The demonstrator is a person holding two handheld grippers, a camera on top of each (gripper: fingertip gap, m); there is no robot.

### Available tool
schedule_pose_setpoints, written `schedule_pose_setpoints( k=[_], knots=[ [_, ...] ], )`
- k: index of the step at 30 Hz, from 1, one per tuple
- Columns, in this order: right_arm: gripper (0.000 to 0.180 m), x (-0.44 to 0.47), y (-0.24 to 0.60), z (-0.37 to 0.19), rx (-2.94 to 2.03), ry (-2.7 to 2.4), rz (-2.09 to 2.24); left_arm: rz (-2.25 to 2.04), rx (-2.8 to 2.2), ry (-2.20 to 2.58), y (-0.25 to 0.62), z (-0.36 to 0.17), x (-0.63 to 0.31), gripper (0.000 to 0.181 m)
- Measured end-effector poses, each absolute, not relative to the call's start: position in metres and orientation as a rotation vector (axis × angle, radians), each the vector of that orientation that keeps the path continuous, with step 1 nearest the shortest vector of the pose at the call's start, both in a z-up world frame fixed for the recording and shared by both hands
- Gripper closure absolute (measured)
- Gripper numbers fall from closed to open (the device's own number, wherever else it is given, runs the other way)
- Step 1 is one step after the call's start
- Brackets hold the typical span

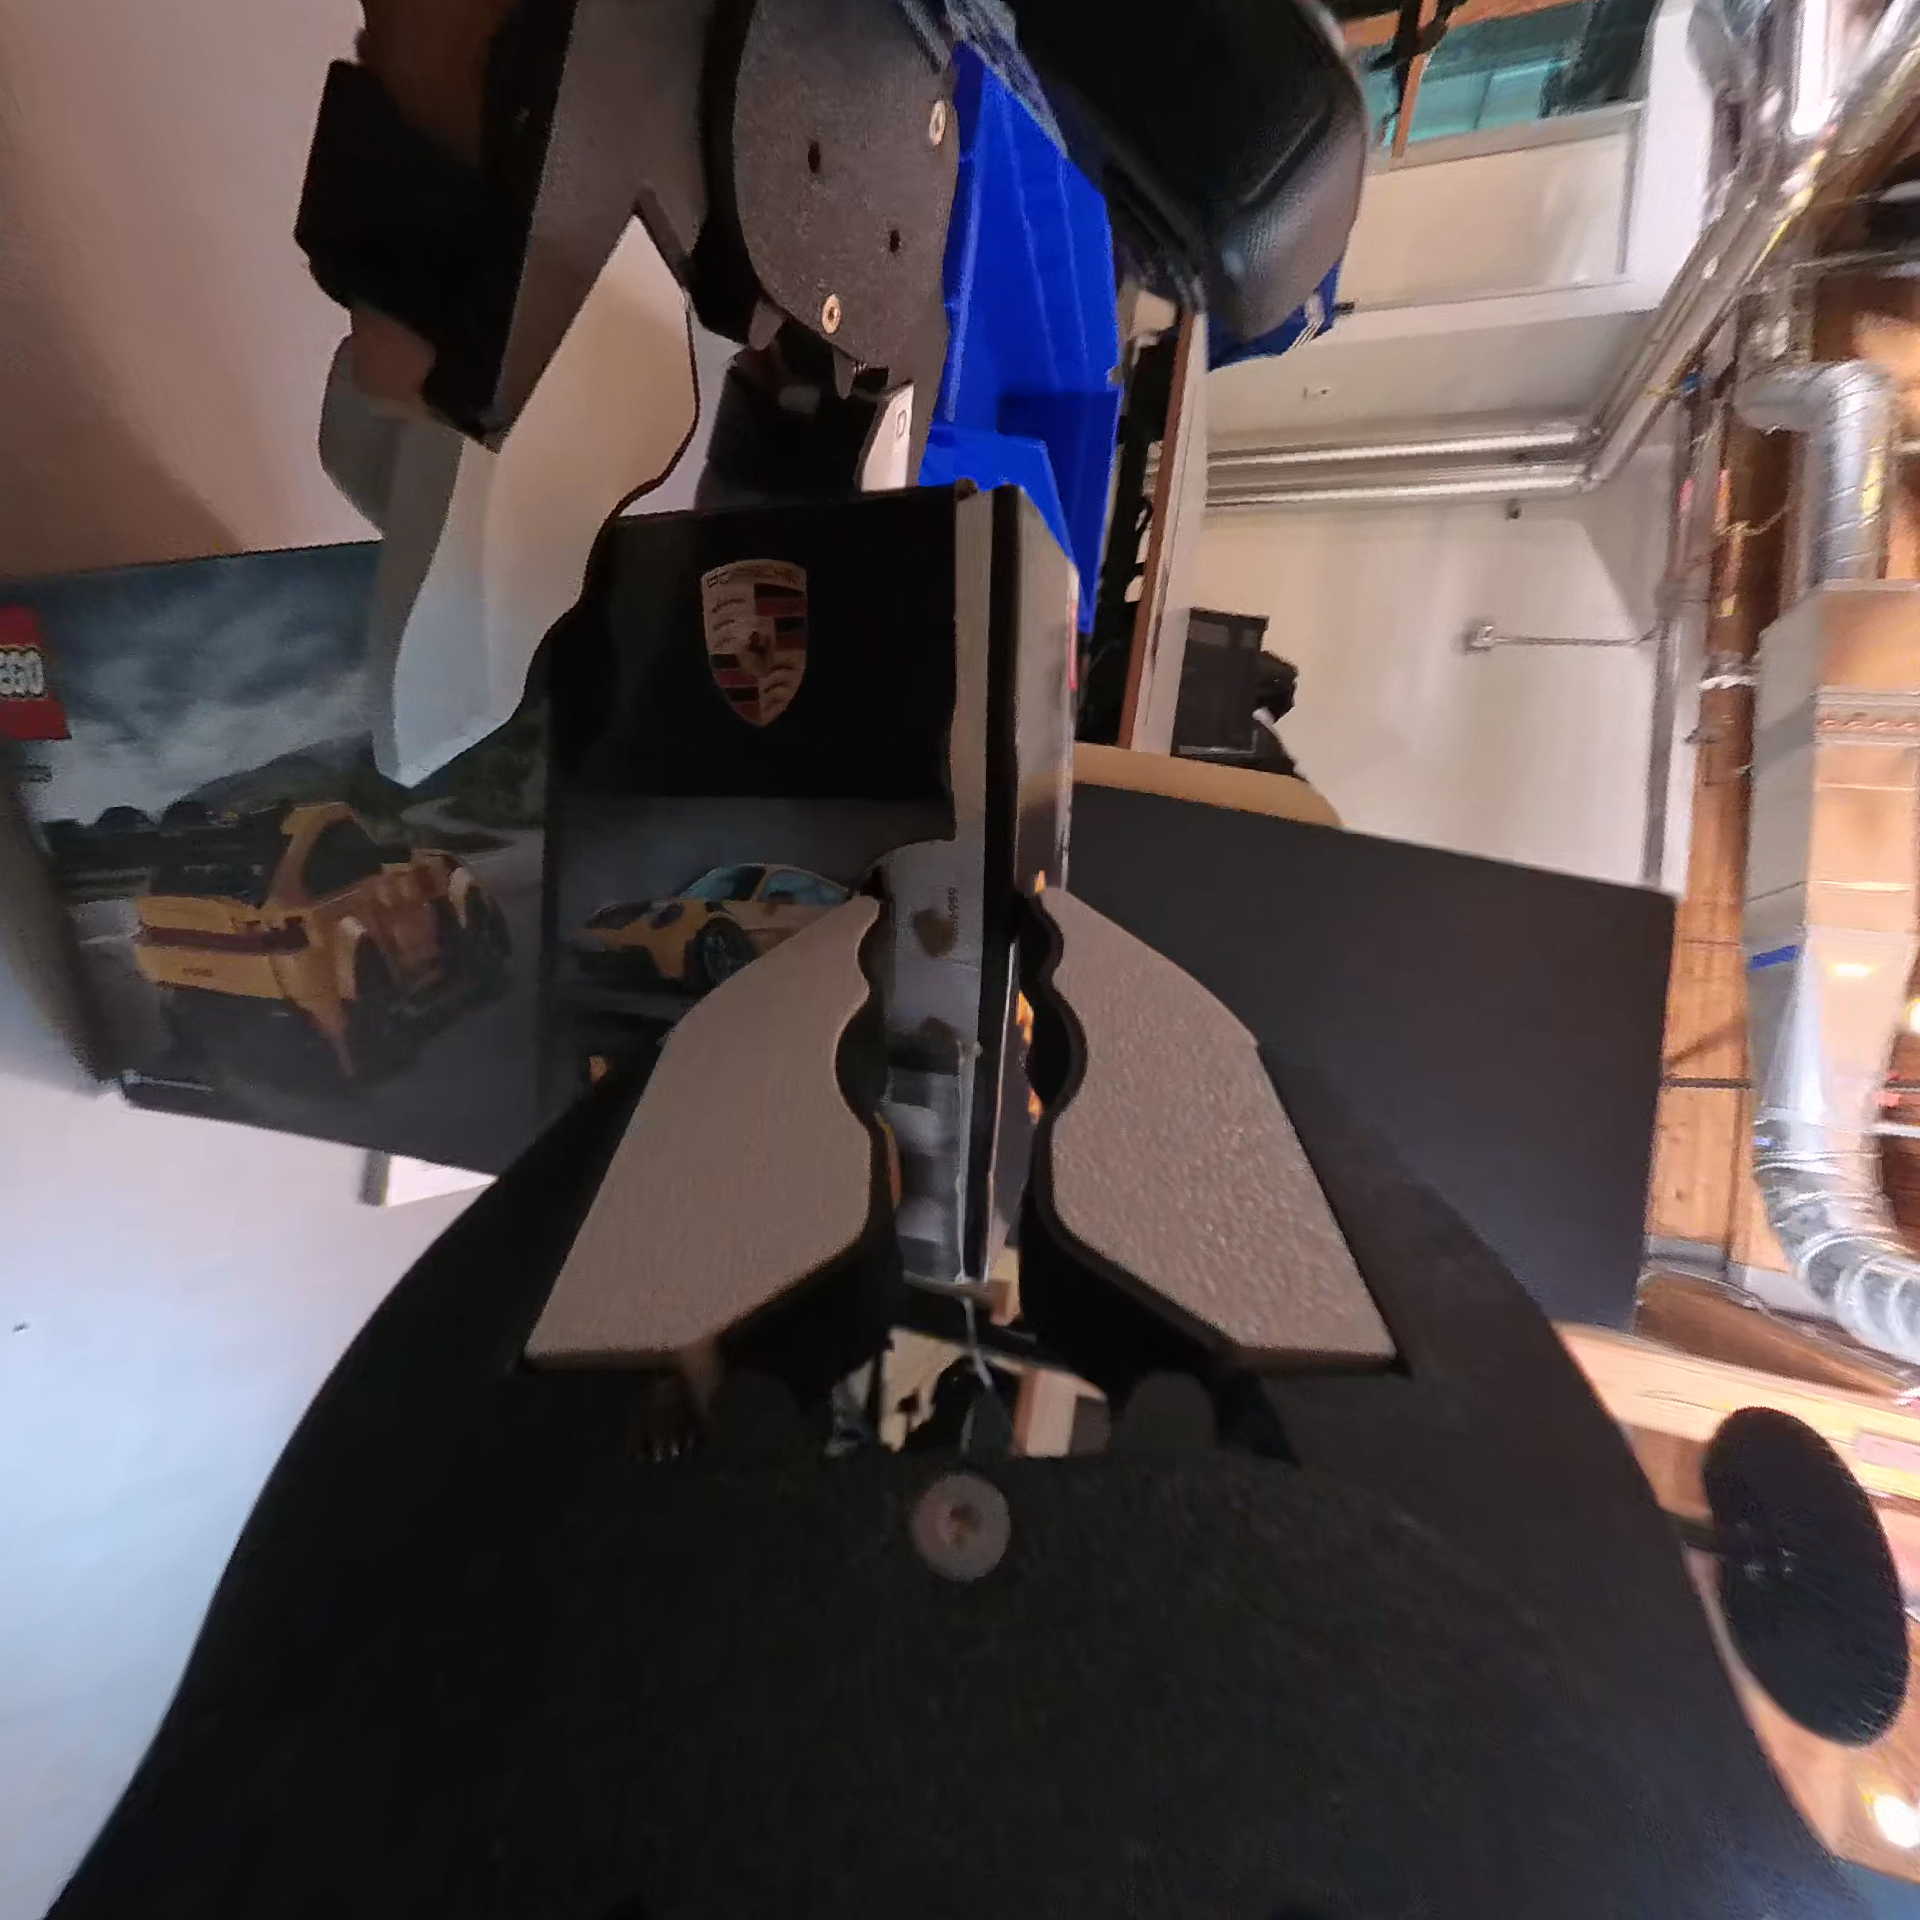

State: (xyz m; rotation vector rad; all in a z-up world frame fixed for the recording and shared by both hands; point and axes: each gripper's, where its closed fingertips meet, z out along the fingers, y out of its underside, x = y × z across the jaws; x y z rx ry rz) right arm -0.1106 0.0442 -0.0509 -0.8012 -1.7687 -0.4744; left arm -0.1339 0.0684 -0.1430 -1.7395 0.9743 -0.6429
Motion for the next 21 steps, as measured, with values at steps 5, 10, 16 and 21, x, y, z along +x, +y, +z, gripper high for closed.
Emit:
schedule_pose_setpoints(
  k=[5,10,16,21],
  knots=[
    [0.156,-0.112,0.045,-0.053,-0.925,-1.82,-0.42,-0.643,-1.743,0.99,0.065,-0.144,-0.133,0.048],
    [0.157,-0.117,0.045,-0.051,-0.873,-1.817,-0.455,-0.639,-1.741,0.973,0.063,-0.144,-0.135,0.048],
    [0.162,-0.117,0.045,-0.044,-0.889,-1.765,-0.381,-0.633,-1.754,0.959,0.064,-0.144,-0.137,0.048],
    [0.166,-0.113,0.042,-0.022,-0.898,-1.743,-0.334,-0.629,-1.754,0.981,0.063,-0.145,-0.135,0.048]
  ],
)
